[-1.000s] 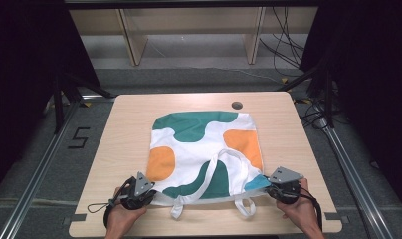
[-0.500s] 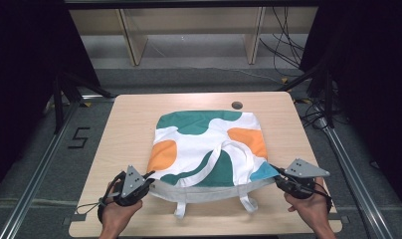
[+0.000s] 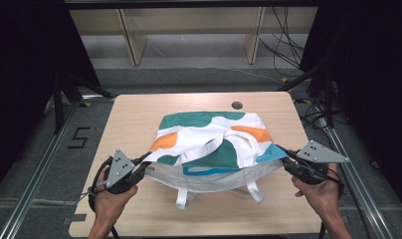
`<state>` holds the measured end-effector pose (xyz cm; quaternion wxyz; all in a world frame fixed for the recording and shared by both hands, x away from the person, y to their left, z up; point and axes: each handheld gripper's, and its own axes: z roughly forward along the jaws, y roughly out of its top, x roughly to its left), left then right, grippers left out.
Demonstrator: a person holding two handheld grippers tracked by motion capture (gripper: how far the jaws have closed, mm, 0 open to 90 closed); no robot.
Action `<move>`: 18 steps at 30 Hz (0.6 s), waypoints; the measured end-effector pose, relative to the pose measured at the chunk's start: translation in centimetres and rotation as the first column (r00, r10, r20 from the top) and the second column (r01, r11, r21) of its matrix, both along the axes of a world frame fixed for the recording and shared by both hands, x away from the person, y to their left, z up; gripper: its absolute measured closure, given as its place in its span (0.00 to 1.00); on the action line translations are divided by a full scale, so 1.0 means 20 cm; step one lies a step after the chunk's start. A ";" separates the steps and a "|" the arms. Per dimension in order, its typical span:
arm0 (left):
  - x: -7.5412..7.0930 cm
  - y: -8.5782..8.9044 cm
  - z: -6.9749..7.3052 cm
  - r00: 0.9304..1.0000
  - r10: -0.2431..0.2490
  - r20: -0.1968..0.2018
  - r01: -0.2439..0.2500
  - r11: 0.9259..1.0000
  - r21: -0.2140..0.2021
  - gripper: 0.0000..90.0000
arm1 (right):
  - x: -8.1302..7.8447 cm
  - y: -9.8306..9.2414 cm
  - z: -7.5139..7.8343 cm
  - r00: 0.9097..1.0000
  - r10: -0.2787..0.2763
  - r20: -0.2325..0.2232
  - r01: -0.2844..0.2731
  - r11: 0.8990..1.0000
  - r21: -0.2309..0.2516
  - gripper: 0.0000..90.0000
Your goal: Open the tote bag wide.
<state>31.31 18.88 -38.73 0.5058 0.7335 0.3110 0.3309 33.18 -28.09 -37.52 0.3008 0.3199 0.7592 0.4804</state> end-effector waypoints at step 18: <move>-0.06 0.03 0.34 0.988 -0.011 0.157 0.025 0.996 -0.083 0.96 | -0.02 0.01 0.37 0.987 0.003 0.162 0.003 0.999 -0.042 0.96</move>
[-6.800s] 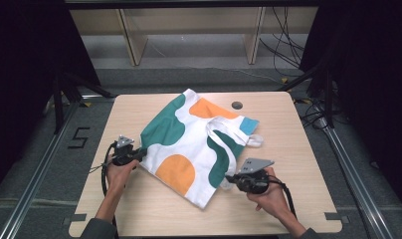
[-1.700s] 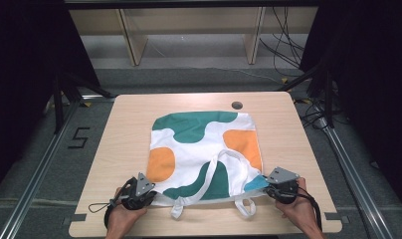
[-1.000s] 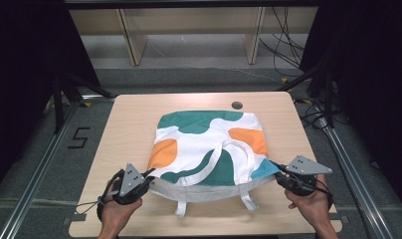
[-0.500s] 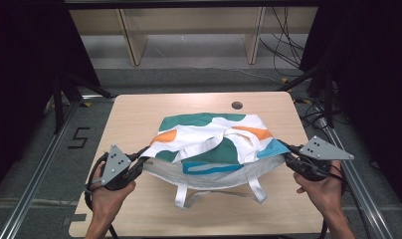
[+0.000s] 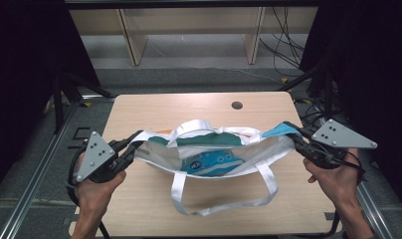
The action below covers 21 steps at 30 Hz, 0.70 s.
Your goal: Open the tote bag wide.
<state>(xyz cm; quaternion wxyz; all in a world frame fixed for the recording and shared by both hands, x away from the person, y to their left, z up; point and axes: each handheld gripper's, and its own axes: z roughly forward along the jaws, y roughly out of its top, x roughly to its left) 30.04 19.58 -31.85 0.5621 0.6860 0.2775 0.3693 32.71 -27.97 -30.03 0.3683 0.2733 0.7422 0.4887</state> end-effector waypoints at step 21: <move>0.20 0.02 -0.04 0.995 -0.038 -0.091 0.034 0.998 -0.043 0.96 | 0.13 -0.01 0.14 1.000 -0.009 -0.001 0.009 0.998 -0.058 0.96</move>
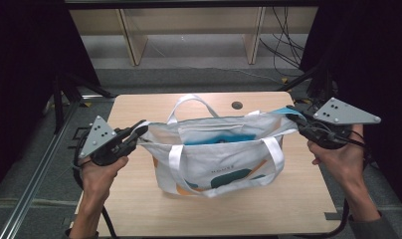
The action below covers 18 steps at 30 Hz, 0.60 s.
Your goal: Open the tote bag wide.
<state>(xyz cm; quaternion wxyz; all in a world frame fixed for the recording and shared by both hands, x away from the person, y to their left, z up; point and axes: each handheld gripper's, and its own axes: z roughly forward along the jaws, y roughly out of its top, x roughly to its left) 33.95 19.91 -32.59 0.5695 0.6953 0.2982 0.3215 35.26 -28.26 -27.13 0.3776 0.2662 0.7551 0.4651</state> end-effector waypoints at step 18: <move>0.18 -0.10 -0.39 0.981 -0.007 -0.194 0.034 0.990 0.140 0.95 | 0.13 -0.04 -0.38 0.991 -0.074 -0.112 0.069 0.996 -0.050 0.96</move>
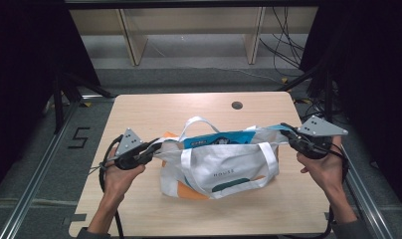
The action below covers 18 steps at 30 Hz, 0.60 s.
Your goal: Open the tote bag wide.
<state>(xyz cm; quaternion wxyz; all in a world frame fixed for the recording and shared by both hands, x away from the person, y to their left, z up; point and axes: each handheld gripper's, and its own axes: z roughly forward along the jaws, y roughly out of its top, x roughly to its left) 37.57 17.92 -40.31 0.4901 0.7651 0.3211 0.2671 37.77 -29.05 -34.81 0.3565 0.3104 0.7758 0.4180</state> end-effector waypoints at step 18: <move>0.11 -0.07 -0.39 0.976 -0.026 -0.215 0.054 0.991 0.125 0.95 | 0.09 0.00 -0.37 0.985 -0.038 -0.168 0.027 0.998 -0.065 0.96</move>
